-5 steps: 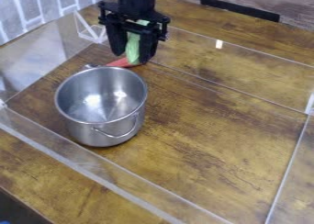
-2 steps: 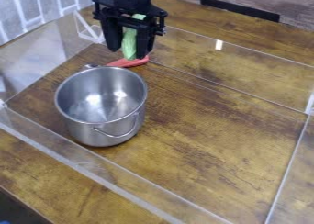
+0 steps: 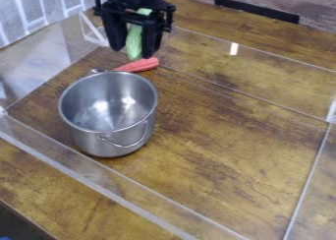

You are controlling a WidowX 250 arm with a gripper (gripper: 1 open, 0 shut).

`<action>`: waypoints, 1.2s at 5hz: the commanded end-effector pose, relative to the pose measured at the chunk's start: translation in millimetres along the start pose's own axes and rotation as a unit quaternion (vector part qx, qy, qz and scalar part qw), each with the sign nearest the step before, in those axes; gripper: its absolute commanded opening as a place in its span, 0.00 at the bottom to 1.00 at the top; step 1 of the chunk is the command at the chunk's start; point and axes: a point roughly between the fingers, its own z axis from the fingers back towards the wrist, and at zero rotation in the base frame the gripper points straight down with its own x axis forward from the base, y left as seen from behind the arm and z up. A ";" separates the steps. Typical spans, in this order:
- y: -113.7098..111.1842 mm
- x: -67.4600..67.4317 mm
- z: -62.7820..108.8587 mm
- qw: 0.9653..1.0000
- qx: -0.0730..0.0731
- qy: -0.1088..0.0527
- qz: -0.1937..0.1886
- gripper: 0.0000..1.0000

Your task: Put the green object in the silver pot

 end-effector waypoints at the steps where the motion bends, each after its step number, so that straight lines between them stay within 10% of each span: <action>1: 5.5 -2.4 40.5 0.998 -0.001 -0.057 0.012 0.00; 6: 1.9 -26.0 36.9 0.997 -0.001 -0.063 0.039 0.00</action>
